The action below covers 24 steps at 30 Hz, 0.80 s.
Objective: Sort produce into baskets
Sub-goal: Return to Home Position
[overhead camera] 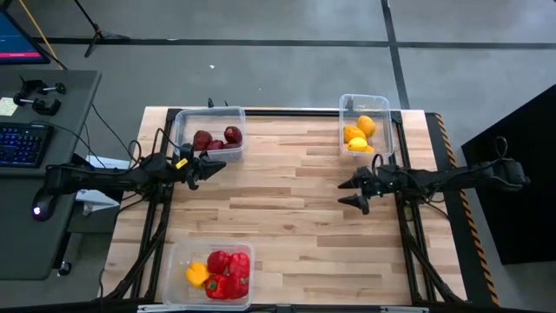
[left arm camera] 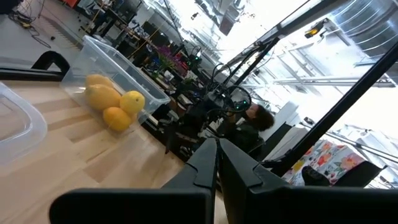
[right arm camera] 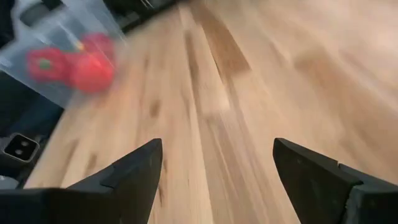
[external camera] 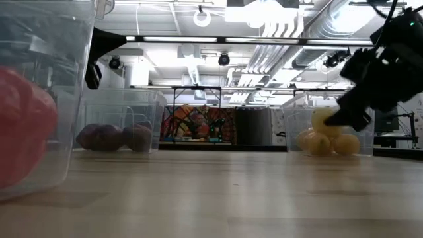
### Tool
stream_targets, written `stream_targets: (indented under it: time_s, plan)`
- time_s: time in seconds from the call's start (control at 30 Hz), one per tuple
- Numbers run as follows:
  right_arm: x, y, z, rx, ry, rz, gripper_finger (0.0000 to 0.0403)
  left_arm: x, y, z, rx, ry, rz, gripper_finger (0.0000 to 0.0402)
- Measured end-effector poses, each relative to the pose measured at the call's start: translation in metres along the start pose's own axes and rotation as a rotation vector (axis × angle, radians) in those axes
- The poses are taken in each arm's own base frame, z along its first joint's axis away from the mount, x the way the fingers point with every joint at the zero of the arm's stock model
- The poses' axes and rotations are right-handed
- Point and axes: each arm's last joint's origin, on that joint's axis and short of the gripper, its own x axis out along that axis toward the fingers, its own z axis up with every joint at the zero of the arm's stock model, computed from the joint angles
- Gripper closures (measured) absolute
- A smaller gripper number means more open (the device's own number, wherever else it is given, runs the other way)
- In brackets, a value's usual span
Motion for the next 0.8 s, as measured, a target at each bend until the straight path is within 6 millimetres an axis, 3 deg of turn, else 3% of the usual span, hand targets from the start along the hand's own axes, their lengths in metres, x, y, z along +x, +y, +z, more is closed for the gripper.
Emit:
stream_targets:
  time_s: [0.27, 0.43, 0.8]
  plan:
    - [-0.002, -0.008, -0.018, 0.162, 0.181, -0.096, 0.0107, -0.003, 0.001, -0.001, 0.001, 0.023, 0.02, 0.0399]
    - [-0.003, -0.008, -0.02, 0.182, 0.196, -0.108, 0.0107, -0.013, 0.006, -0.006, 0.002, 0.09, 0.079, 0.0399]
    - [-0.028, 0.008, 0.01, 0.131, -0.175, 0.087, 0.0107, -0.03, 0.012, -0.012, 0.003, 0.164, 0.146, 0.0399]
